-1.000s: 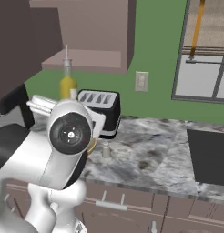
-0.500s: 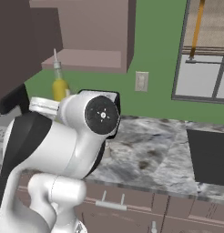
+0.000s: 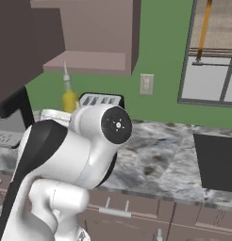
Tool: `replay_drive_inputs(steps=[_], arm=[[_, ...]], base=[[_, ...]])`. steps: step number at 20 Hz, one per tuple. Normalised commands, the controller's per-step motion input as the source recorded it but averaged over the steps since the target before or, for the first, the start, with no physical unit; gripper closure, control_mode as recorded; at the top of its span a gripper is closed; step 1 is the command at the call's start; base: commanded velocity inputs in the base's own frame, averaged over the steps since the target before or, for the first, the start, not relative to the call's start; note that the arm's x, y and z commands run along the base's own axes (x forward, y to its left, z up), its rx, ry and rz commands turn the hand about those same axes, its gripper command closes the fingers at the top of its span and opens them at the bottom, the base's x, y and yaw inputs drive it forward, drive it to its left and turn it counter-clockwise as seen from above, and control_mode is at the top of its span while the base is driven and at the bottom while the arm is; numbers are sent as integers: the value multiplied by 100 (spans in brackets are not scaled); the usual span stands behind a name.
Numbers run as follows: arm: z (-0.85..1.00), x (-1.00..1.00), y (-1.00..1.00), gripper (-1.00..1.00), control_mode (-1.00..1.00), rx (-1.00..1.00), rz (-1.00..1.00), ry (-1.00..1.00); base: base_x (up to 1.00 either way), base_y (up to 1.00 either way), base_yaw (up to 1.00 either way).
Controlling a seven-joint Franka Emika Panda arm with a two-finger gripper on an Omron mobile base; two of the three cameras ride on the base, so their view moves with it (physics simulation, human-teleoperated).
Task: Retrieve the bottle and the shaker from the cabinet and place them next to the mixing bowl on the counter. Then add garlic from the fridge to the mixing bowl.
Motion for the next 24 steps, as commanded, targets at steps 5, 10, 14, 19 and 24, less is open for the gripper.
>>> replay_drive_inputs(steps=[5, 10, 14, 19, 24], arm=[[-82, 27, 0, 100, -100, 3, -1, 0], [-67, 32, 0, 100, -100, 4, 0, 0], [-56, 25, 0, 100, -100, 6, 0, 0], [-55, 19, 0, 100, -100, 5, 2, 0], [-19, 28, -5, 100, -100, 2, 9, 0]], base=[[0, 0, 0], [0, 0, 0], [0, 0, 0], [0, 0, 0], [0, 0, 0]])
